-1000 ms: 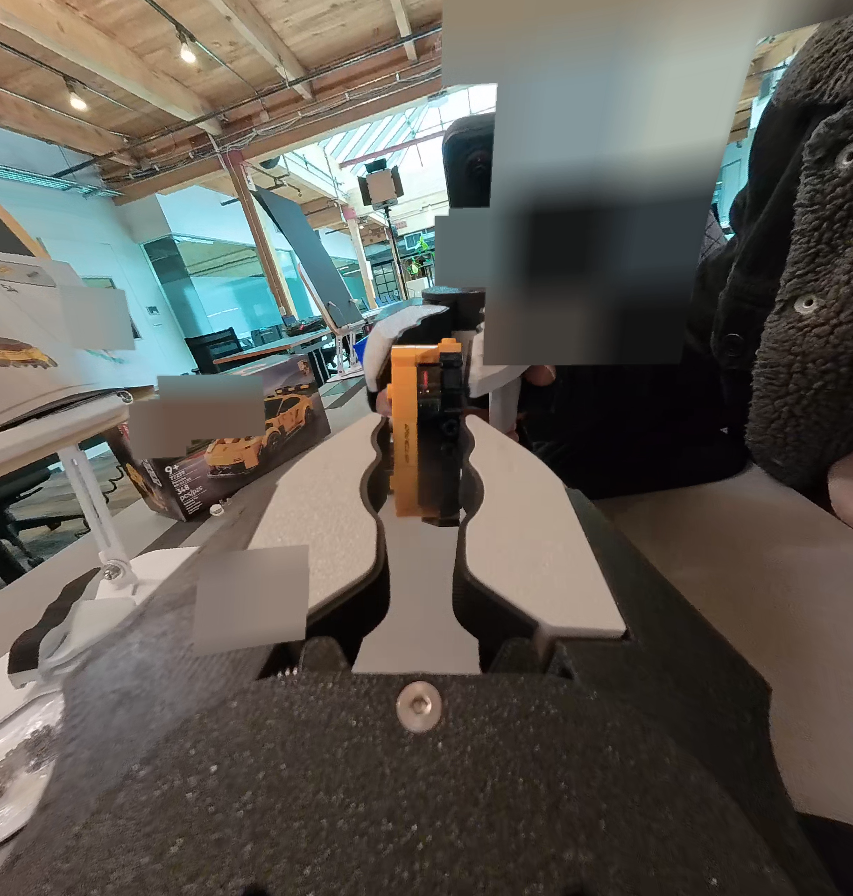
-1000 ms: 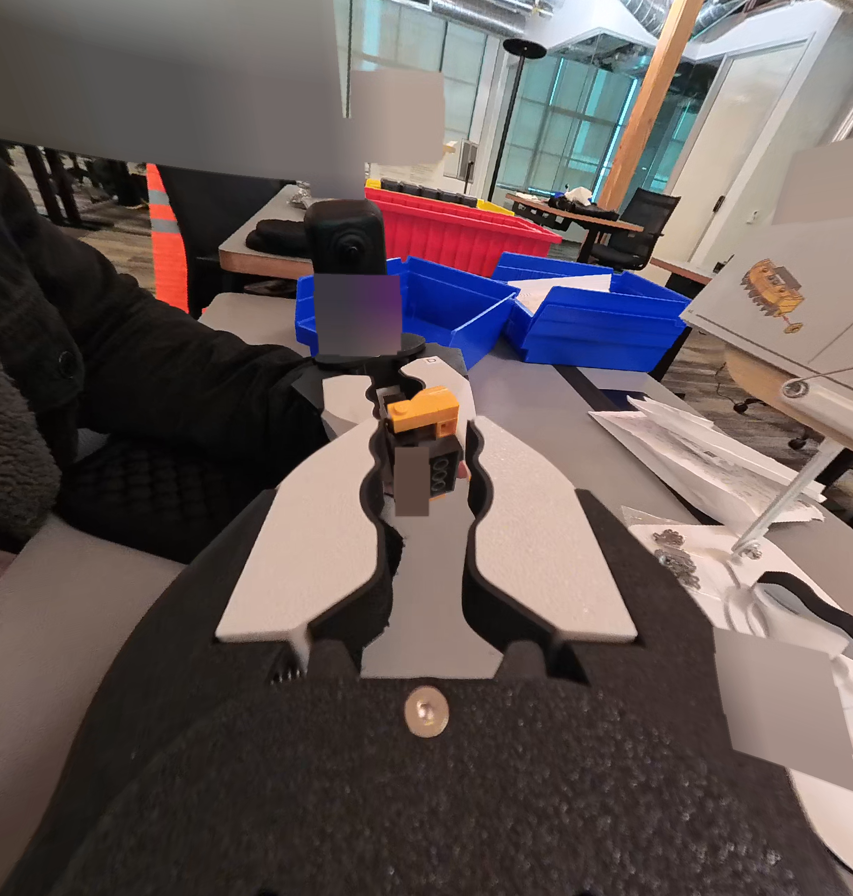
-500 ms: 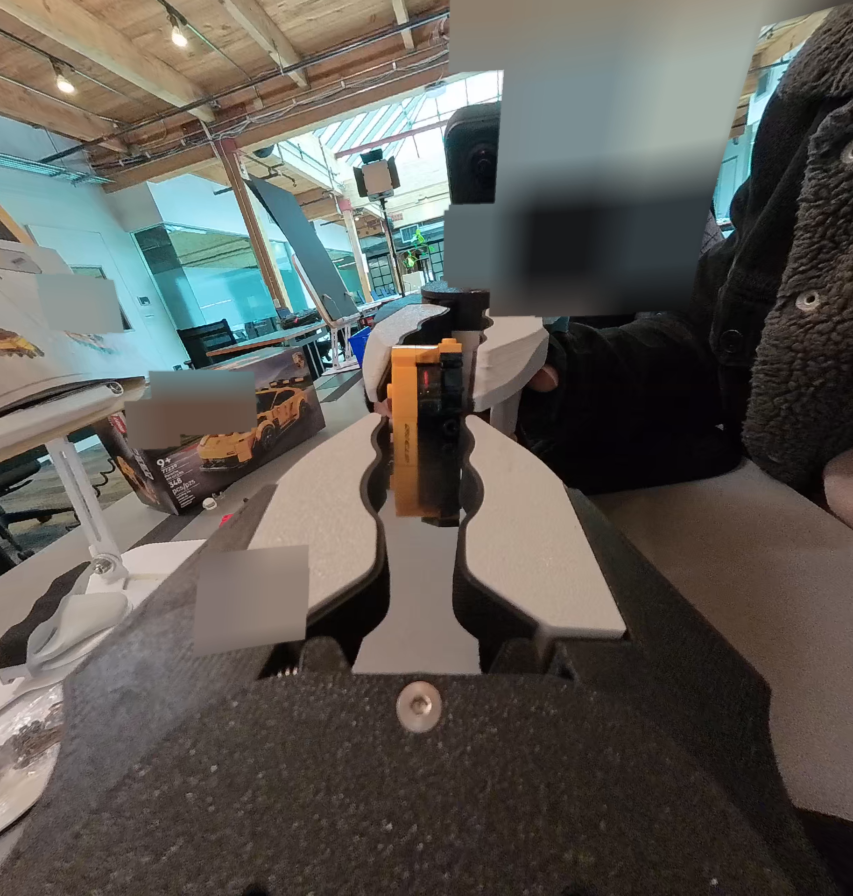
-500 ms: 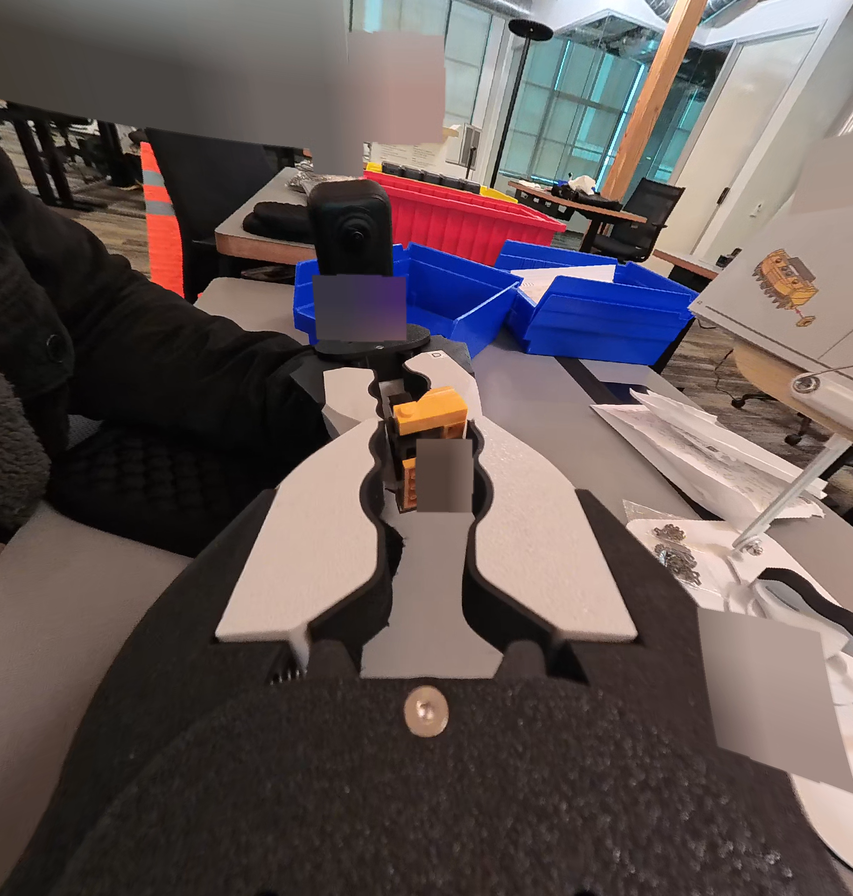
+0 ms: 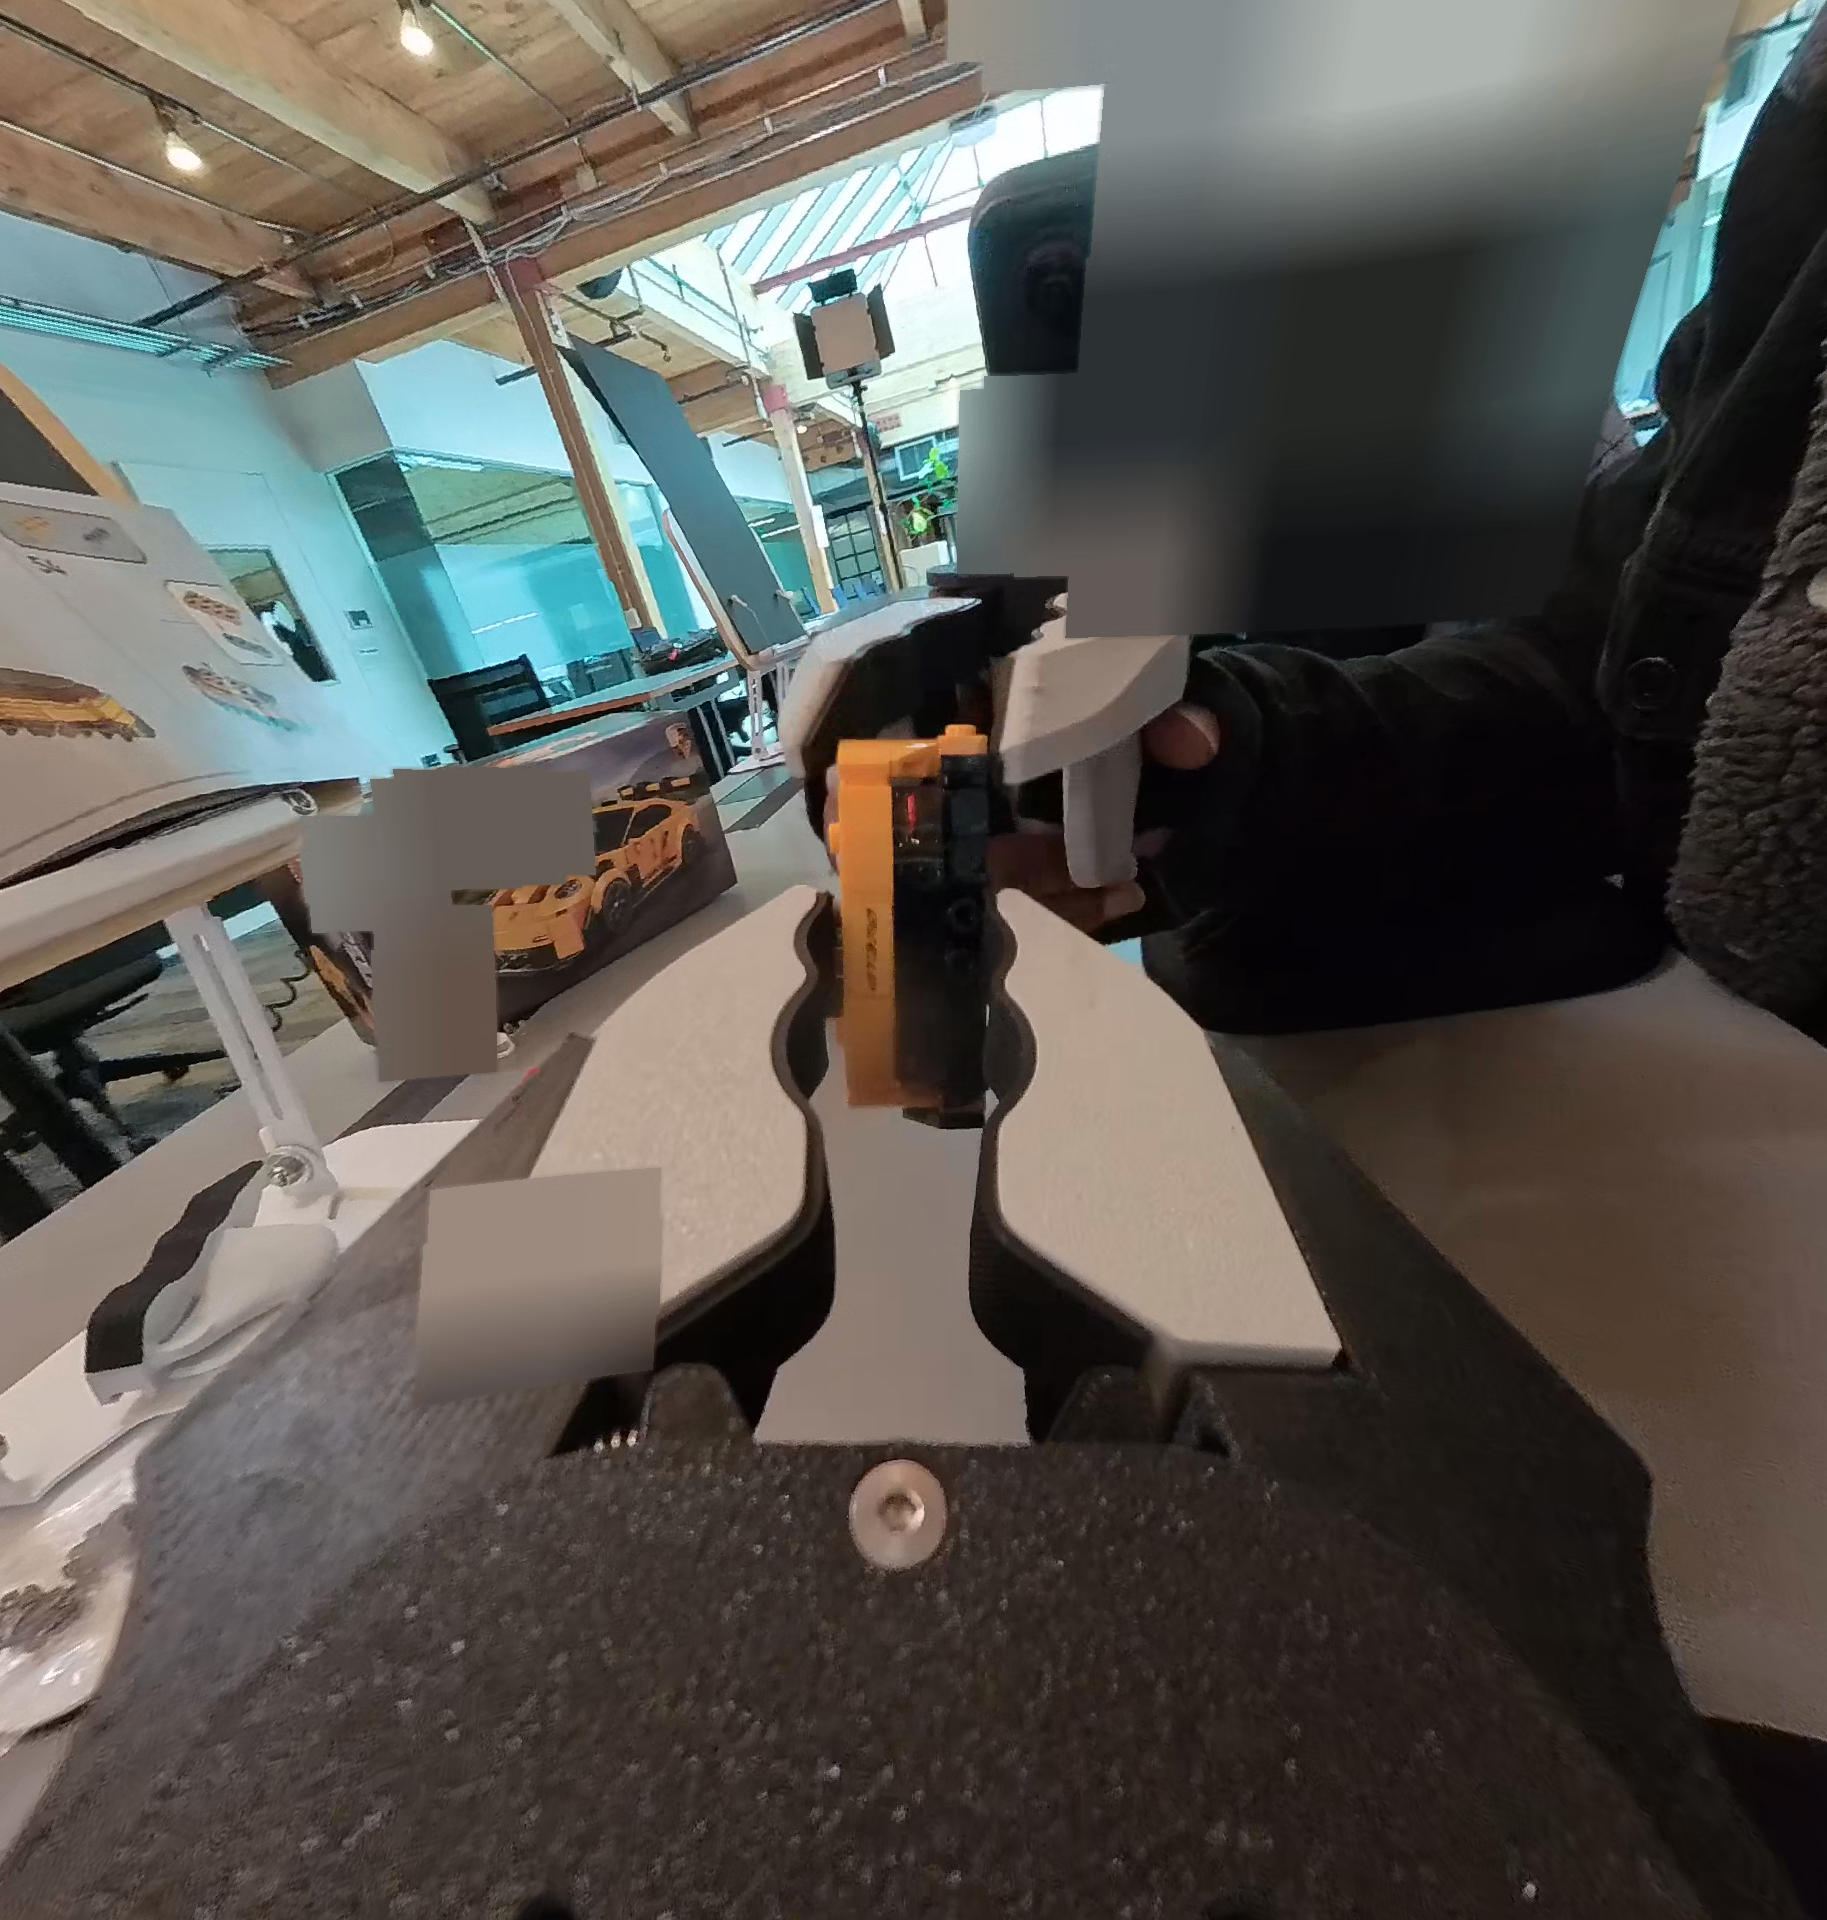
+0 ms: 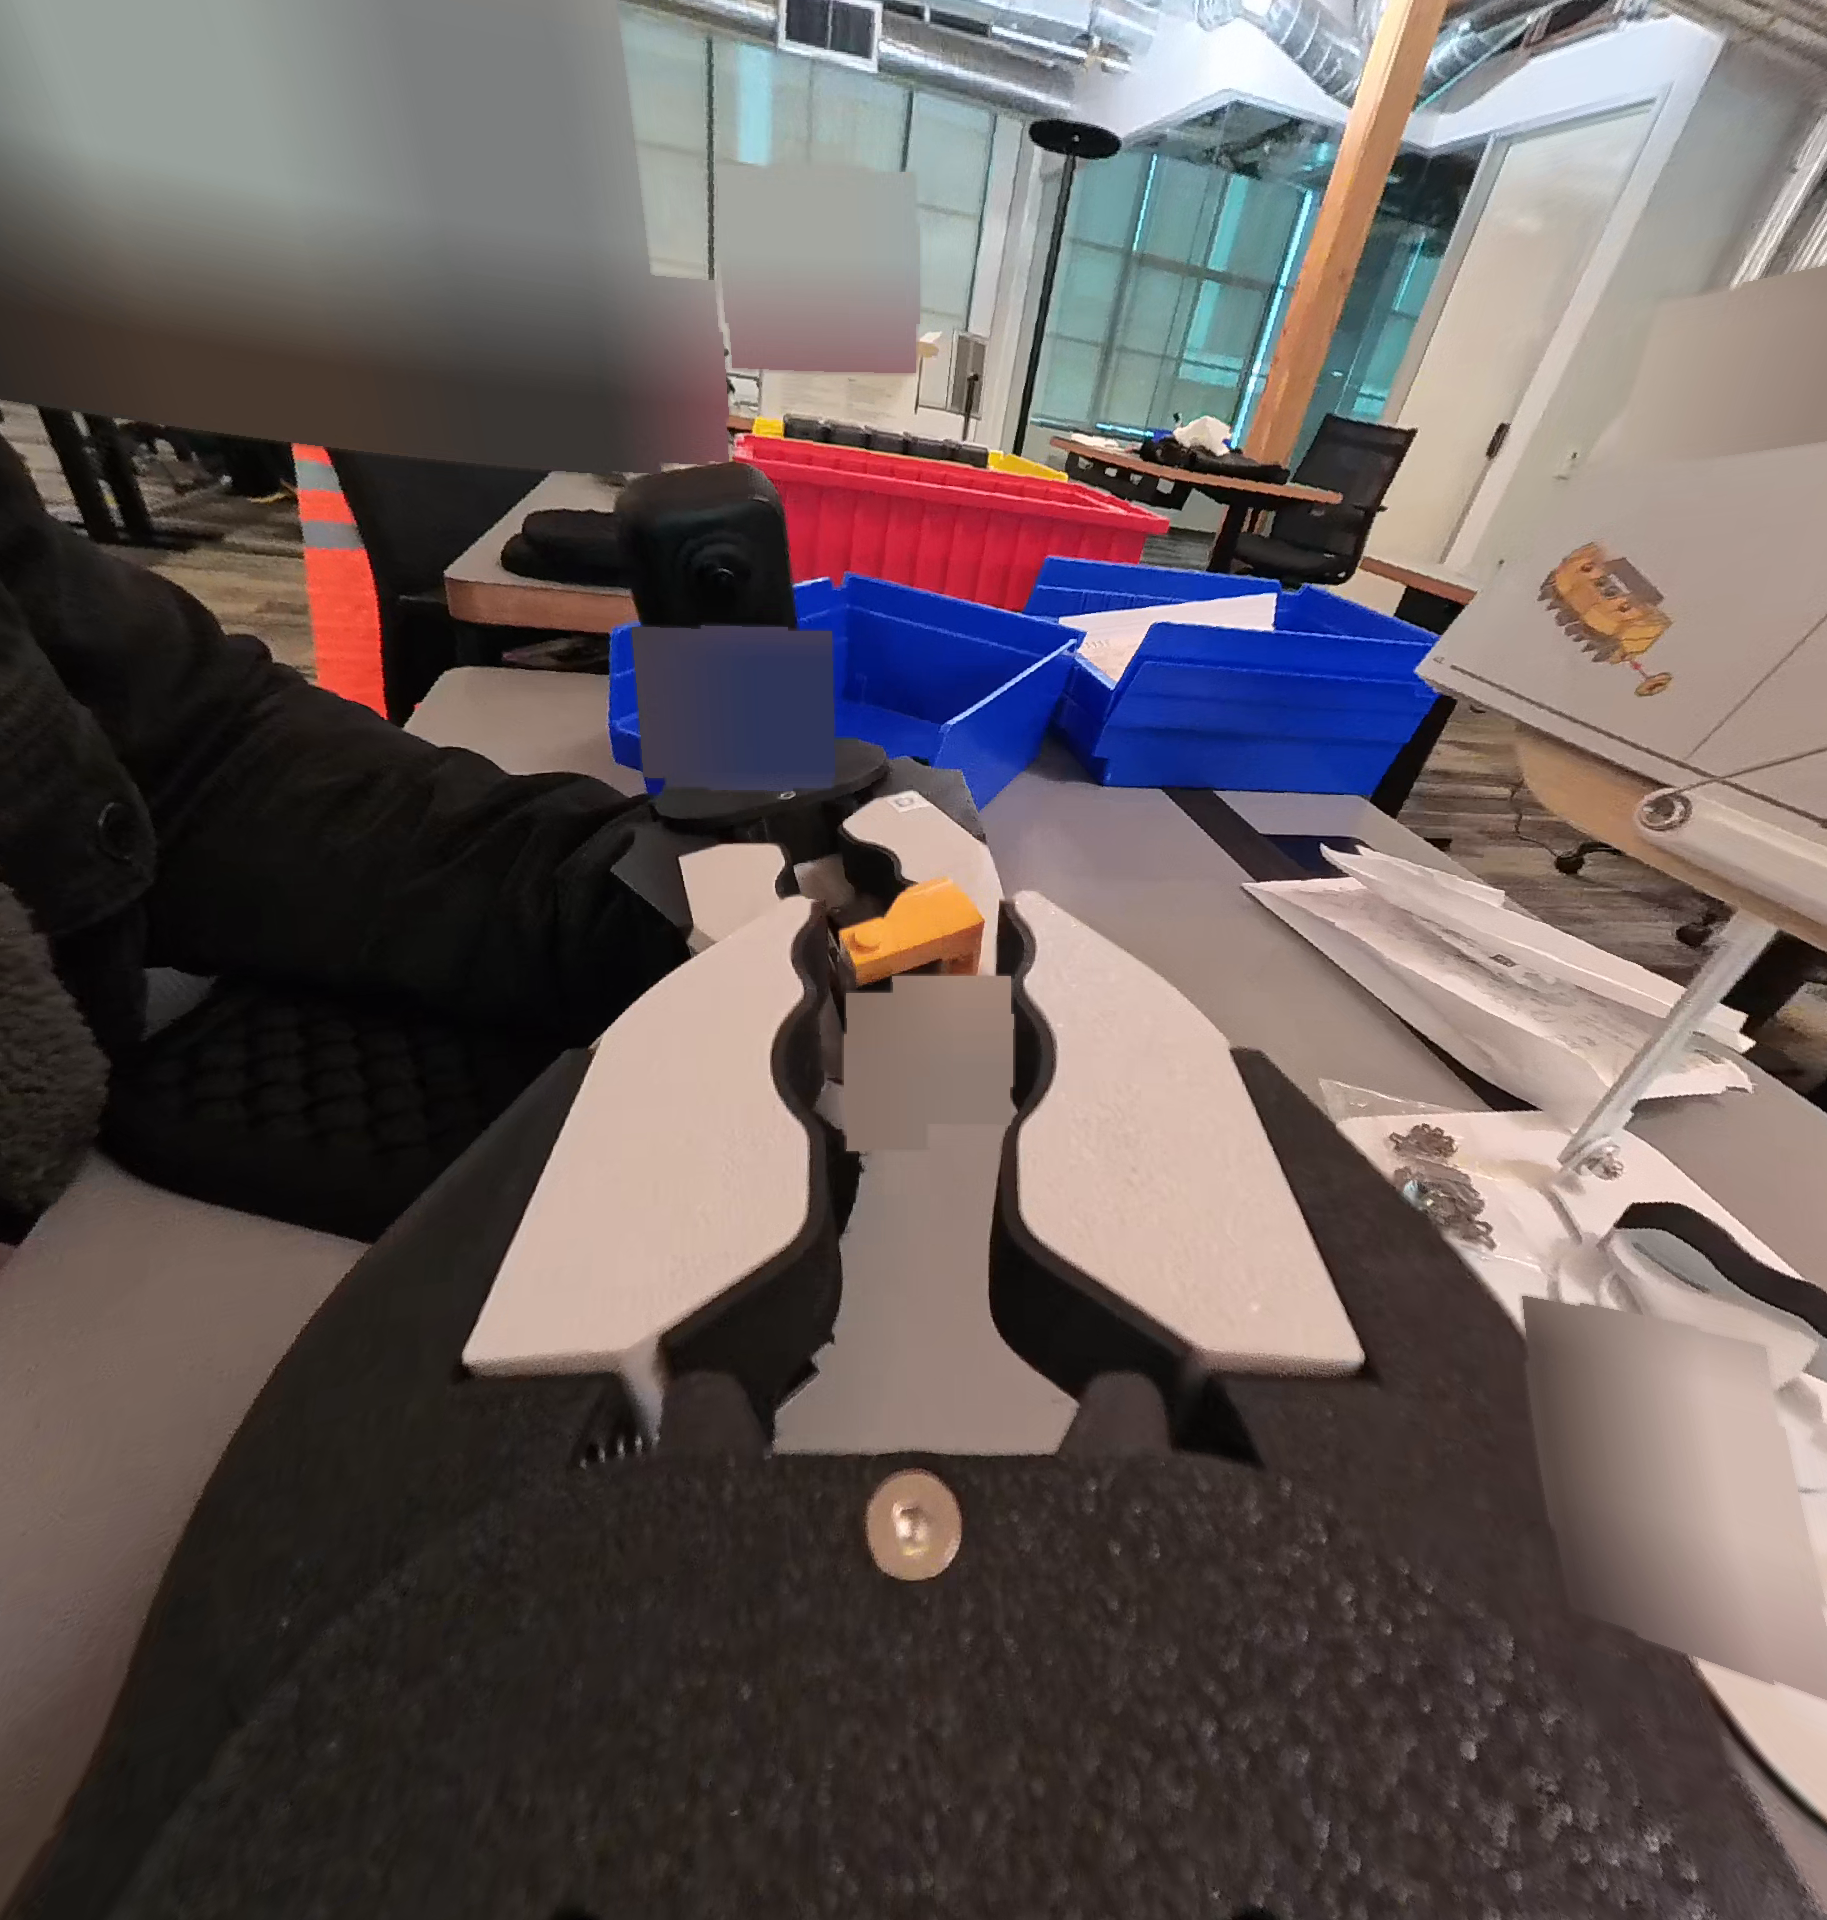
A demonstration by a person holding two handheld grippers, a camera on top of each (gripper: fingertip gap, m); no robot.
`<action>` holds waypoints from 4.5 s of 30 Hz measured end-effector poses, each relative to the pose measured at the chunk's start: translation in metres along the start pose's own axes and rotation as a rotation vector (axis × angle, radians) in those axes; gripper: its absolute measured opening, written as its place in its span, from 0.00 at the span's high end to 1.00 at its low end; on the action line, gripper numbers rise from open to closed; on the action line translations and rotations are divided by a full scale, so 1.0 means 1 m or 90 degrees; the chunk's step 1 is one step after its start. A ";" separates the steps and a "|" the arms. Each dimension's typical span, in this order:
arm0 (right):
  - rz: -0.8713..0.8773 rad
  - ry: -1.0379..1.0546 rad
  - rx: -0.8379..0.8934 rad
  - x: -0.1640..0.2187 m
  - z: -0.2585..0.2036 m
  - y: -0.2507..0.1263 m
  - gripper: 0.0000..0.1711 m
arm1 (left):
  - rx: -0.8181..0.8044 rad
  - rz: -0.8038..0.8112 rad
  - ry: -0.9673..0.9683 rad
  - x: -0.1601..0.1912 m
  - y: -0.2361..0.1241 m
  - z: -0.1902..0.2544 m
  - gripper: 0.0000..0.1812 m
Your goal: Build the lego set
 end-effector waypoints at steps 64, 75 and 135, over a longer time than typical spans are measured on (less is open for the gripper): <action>-0.423 -0.262 -0.064 0.095 -0.010 -0.012 0.96 | 0.030 -0.404 0.219 0.089 -0.006 0.006 0.86; -0.391 -0.268 -0.039 0.089 -0.002 -0.013 0.96 | -0.019 -0.373 0.297 0.079 -0.004 -0.002 0.86; -0.316 -0.228 0.015 0.082 0.016 -0.016 0.80 | -0.066 -0.336 0.243 0.063 -0.002 -0.012 0.86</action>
Point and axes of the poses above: each gripper's, where its closed fingertips meet, y out along the fingers, x out of its underside, z = x × y across the jaws, the point moved 1 cm from there along -y, back along the fingers, and after that the axes turned 9 degrees about -x, right-handed, at the moved point
